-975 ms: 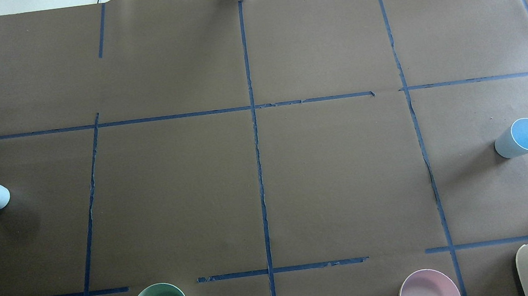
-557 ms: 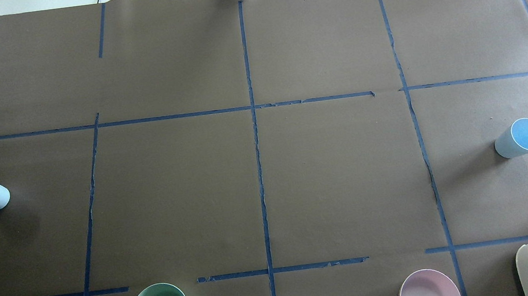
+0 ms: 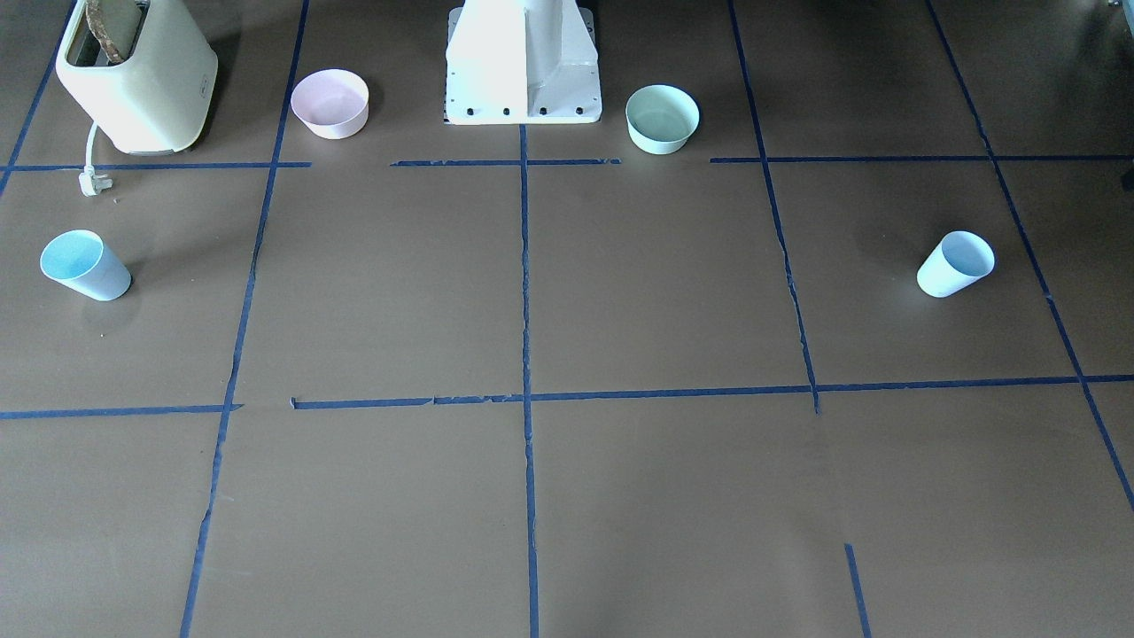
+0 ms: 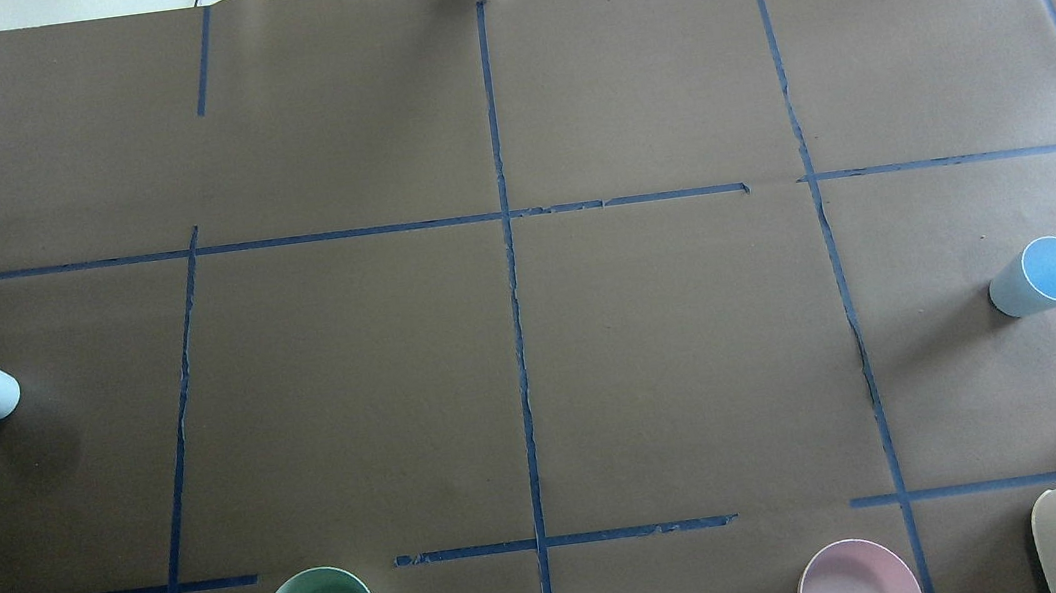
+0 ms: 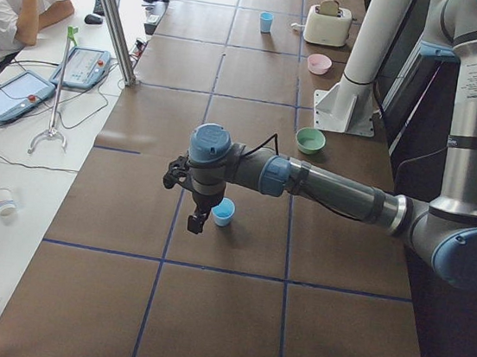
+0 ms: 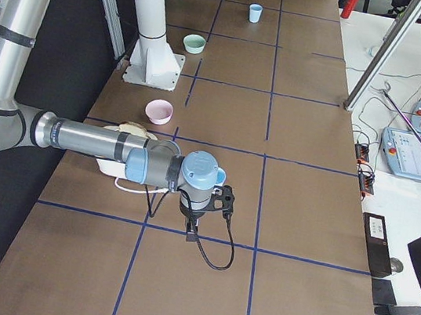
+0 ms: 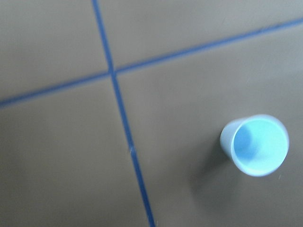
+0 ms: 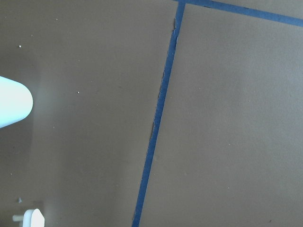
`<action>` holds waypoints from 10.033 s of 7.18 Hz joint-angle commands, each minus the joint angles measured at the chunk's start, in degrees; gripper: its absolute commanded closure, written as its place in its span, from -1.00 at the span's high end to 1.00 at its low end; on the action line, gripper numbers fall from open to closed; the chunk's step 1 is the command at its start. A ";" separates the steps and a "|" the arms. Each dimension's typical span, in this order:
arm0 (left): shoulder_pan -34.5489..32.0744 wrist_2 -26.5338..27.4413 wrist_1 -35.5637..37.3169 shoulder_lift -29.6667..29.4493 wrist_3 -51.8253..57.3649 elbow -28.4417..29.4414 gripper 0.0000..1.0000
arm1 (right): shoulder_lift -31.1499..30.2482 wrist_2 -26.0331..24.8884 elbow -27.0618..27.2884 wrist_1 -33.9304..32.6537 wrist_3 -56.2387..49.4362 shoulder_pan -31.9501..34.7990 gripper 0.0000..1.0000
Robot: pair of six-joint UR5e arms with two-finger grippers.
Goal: Stack blue cups with both arms
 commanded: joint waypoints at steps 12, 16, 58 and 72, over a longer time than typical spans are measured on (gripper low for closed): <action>23.77 6.23 -35.15 0.51 -40.15 15.60 -0.42 | -0.01 0.52 -0.08 -0.03 0.16 -0.01 1.00; 23.77 6.15 -35.15 0.43 -40.08 14.91 -1.00 | -0.01 0.52 -0.08 -0.03 0.16 -0.01 1.00; -8.49 1.05 7.21 8.07 16.78 0.40 1.00 | 6.67 -6.86 -7.55 29.94 48.05 -29.10 0.37; -8.58 1.05 7.21 7.72 7.56 -0.04 1.00 | 54.71 -19.94 1.07 -7.84 96.61 -51.32 -1.00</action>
